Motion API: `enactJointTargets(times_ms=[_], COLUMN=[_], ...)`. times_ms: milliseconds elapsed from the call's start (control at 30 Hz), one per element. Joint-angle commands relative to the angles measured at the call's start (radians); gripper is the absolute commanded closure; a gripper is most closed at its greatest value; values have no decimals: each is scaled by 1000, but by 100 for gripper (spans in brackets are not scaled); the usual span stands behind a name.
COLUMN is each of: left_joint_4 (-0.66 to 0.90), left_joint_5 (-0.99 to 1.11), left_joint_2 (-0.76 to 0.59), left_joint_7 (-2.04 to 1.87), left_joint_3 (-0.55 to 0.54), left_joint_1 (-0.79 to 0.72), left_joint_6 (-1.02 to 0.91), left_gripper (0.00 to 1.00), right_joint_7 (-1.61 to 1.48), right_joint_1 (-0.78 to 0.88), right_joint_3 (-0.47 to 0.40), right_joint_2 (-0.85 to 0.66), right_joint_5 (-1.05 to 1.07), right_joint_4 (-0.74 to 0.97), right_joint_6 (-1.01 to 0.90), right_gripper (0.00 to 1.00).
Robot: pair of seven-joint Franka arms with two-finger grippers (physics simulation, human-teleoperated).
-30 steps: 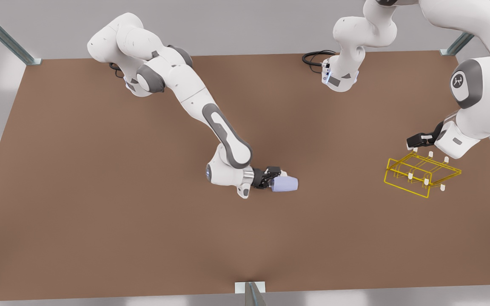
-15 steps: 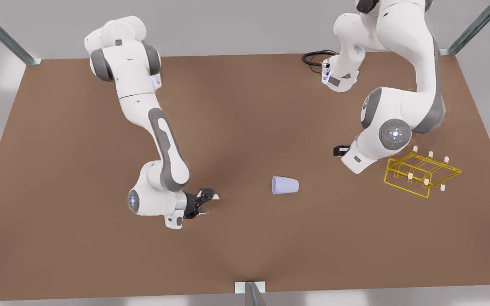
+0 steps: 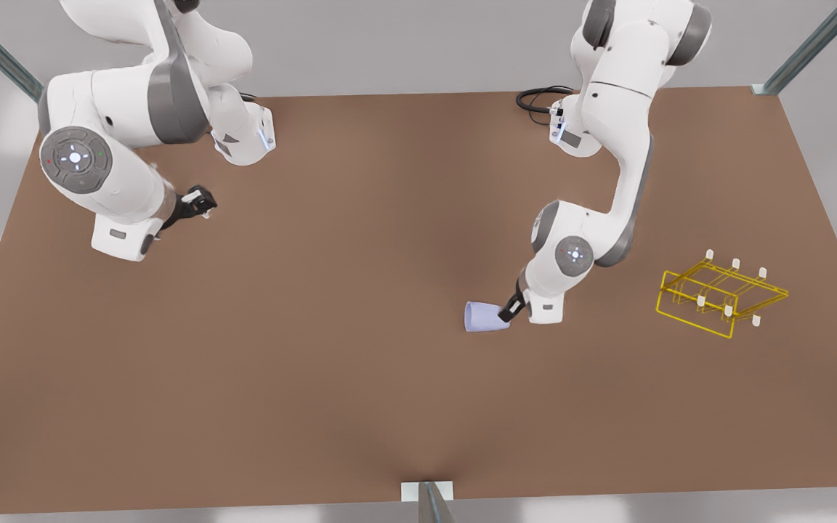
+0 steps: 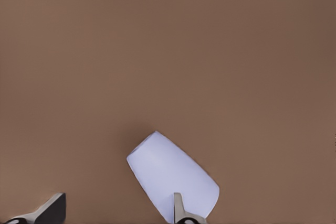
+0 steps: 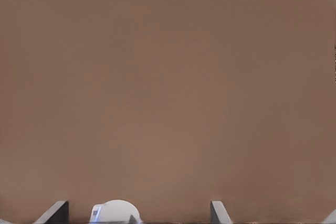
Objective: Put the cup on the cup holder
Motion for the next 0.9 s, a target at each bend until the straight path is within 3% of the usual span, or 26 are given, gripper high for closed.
enactJointTargets(times_ms=[0,400,533,867], left_joint_4=[49,62,23,23], left_joint_5=[-18,50,51,50], left_joint_2=[54,121,113,122], left_joint_7=[-1004,-1188,-984,-949], left_joint_3=[1,1,-16,-45], left_joint_1=[-6,7,-3,-5], left_joint_6=[71,58,57,160], left_gripper=[0,0,0,0], right_joint_7=[549,528,536,526], right_joint_1=[7,-41,-35,-35], right_joint_3=[-14,25,27,27], right_joint_2=[6,7,10,17], right_joint_5=[-12,-12,-15,-13], right_joint_4=[1,24,21,18], right_joint_6=[-61,-43,-44,-48], right_gripper=[0,0,0,0])
